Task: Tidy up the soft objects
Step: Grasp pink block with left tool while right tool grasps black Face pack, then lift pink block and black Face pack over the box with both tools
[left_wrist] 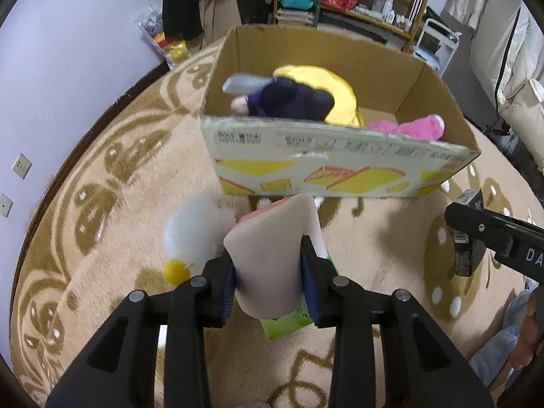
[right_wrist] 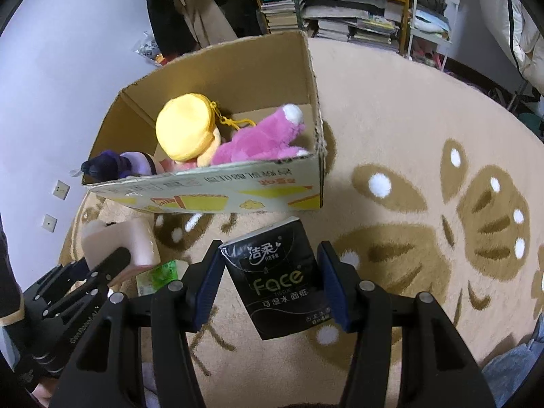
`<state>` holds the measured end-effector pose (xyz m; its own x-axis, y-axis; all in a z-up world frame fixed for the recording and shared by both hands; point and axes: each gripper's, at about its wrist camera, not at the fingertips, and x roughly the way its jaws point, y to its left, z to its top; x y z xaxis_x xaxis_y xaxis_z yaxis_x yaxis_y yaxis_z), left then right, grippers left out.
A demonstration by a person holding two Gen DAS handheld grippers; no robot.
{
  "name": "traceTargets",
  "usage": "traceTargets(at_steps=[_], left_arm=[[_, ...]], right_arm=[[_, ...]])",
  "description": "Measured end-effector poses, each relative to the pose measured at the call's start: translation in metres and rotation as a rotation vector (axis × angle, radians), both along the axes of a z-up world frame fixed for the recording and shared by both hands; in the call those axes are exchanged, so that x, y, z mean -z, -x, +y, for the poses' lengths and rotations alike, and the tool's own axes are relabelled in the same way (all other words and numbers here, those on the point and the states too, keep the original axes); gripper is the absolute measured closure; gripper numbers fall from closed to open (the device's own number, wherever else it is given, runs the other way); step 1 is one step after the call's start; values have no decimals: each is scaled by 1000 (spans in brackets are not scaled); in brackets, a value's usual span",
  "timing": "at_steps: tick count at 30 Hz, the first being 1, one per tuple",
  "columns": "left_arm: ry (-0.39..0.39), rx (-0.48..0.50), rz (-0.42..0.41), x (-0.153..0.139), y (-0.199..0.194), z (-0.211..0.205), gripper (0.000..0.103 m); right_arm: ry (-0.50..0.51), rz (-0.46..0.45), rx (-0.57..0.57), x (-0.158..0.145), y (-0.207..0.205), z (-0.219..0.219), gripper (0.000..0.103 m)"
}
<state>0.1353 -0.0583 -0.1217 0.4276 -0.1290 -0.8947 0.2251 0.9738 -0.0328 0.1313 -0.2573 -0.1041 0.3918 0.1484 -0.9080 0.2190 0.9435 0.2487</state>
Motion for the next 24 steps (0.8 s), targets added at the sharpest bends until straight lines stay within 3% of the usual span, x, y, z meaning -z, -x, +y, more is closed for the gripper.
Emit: traceTargets(at_steps=[9,11,19,24], left_arm=[[-46,-9,2,6,0,-4,53],[-45,-15,-12,3,1,-3,53],[-55,31,-59,-4,8,-10,70],[-43,41,-97,-15,16,-12,72]], right_arm=[[-10,38,-1,11,-2,1,44],[-11,40,-3,12,-3,2,44],[-25,41,10,12,-3,-1,44],[-35,17,16,6,-2,-5,44]])
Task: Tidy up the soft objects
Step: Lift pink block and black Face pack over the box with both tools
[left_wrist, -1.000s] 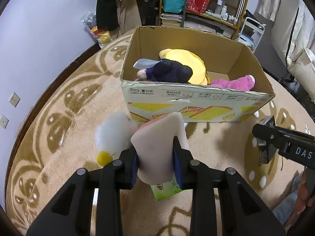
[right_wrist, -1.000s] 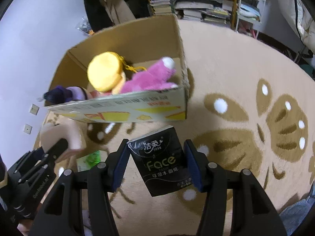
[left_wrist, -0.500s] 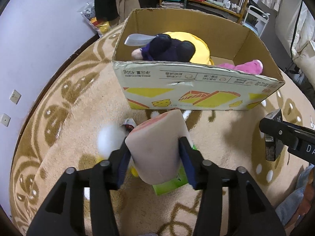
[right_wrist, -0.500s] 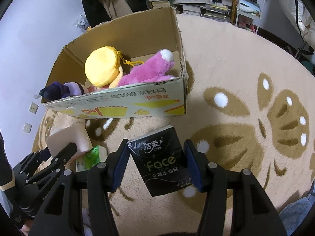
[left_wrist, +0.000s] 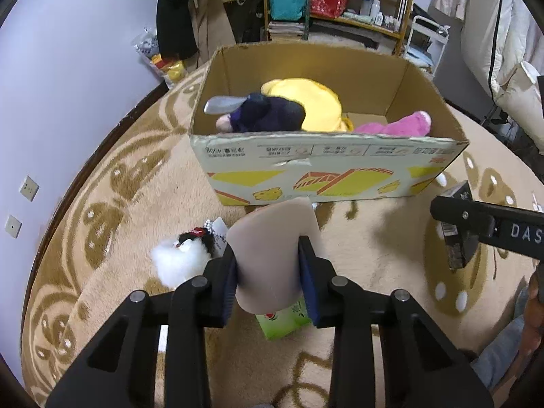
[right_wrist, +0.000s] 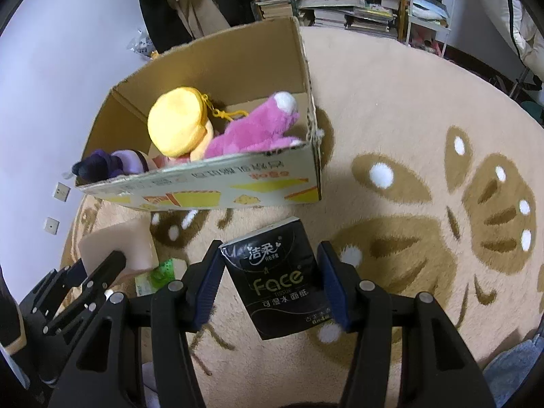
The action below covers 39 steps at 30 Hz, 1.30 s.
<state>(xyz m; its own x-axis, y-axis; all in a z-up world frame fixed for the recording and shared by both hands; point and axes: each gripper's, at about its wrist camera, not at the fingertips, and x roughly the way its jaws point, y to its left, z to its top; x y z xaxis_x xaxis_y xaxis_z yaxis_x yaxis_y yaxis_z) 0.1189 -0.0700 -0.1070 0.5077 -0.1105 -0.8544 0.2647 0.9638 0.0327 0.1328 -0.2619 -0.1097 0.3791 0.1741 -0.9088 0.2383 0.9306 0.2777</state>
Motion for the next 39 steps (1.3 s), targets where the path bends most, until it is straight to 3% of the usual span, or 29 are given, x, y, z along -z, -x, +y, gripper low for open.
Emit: traceTargets(at_steps=[10,29,39], left_arm=[[35,-29,-106,-37,19,11,73],[67,-35,-340,-86,23,19,74],[51,-29,-425,-103,-8,21,74]], right_arm=[[-1,-111,-40,-33,10,10,44],[22,-451,-33,-91,9,13,44],[60,-499,-27,-90,-18,11,44]])
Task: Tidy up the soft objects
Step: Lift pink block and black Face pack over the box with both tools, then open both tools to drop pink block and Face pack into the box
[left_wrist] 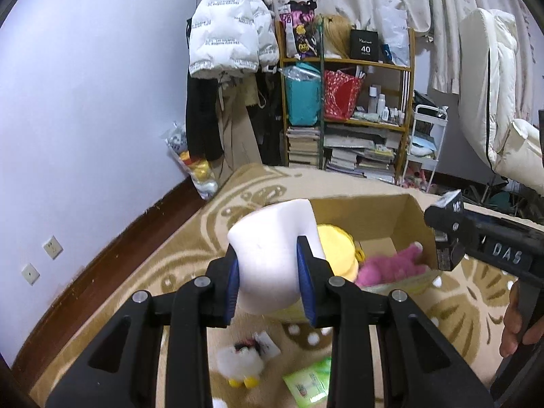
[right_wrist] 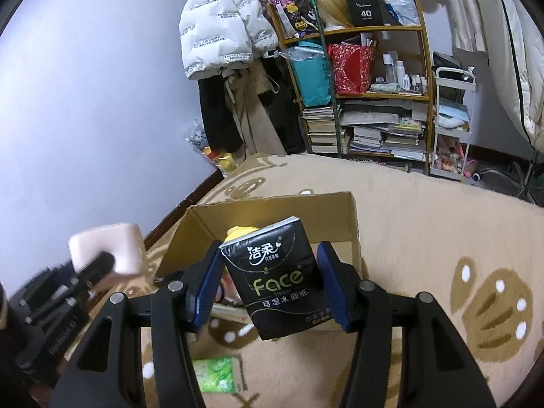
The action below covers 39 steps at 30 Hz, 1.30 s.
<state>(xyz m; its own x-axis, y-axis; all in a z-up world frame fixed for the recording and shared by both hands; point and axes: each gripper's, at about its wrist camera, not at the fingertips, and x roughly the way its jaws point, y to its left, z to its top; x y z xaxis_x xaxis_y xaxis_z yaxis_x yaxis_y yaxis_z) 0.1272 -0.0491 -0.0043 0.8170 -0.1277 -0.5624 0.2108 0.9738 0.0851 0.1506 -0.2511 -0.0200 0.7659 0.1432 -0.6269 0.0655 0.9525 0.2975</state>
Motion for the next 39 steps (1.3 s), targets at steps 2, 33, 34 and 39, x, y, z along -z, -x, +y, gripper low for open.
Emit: traceTargets(at_steps=[2,33,34,39], left_arm=[[2,4,-4,0,-8,-1,74],[15,68,142,44,-63,-13,68],[12,67,149,45,-64,-14,67],[-22,53,159,48,-63,-13,63]], right_arm=[[16,6,3,4,-9,0,44],[51,86,-75,37,-39,11,43],[53,89,-78,38,-39,11,43],[45,108,-69,41,-42,9,43]])
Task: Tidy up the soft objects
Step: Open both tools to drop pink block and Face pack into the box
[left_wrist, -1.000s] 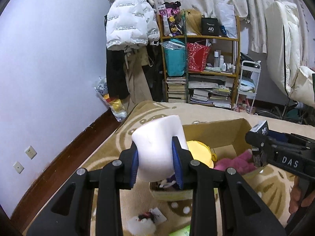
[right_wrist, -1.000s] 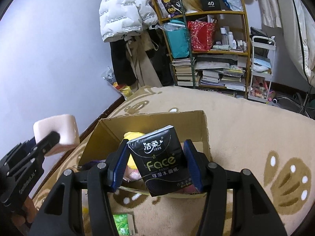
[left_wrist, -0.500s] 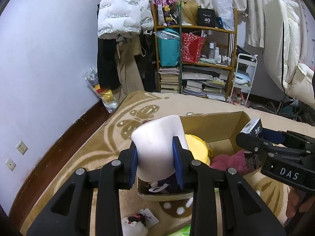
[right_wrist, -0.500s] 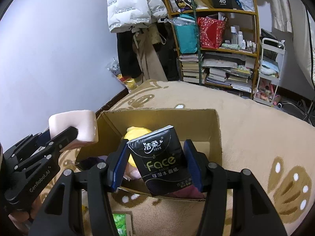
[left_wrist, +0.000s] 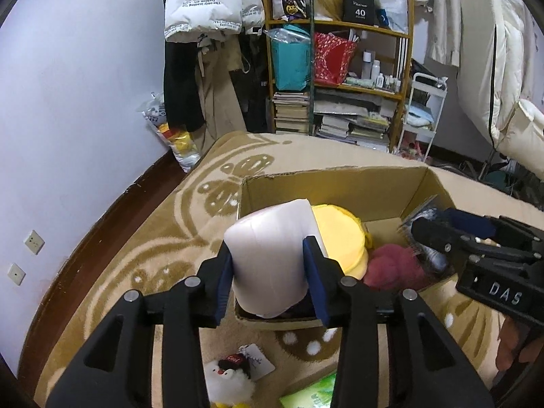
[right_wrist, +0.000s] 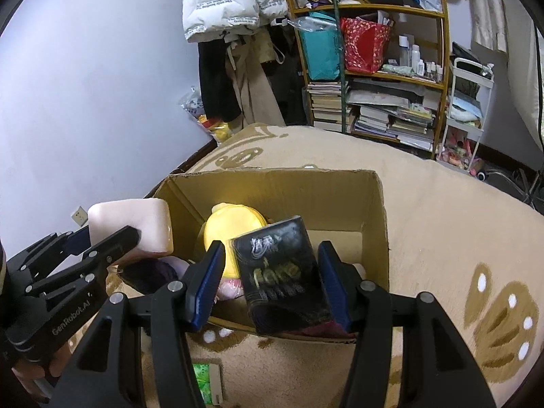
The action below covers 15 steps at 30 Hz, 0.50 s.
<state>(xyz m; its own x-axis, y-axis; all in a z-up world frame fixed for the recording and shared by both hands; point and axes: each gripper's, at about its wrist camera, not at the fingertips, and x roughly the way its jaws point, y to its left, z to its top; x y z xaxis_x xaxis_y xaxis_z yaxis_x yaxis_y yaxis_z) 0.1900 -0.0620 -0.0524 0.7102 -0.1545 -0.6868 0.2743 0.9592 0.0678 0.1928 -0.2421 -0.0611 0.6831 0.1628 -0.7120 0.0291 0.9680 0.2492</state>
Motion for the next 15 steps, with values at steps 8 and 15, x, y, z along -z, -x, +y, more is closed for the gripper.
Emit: traceTargets(at_steps=[8,15], left_arm=[[10,5,-13,-10,9,5,45],[47,-43,-26,-21,17,22,30]], right_arm=[[7,7,-3,-2,2,3,43],[11,-11,-5,-10,14,9,30]])
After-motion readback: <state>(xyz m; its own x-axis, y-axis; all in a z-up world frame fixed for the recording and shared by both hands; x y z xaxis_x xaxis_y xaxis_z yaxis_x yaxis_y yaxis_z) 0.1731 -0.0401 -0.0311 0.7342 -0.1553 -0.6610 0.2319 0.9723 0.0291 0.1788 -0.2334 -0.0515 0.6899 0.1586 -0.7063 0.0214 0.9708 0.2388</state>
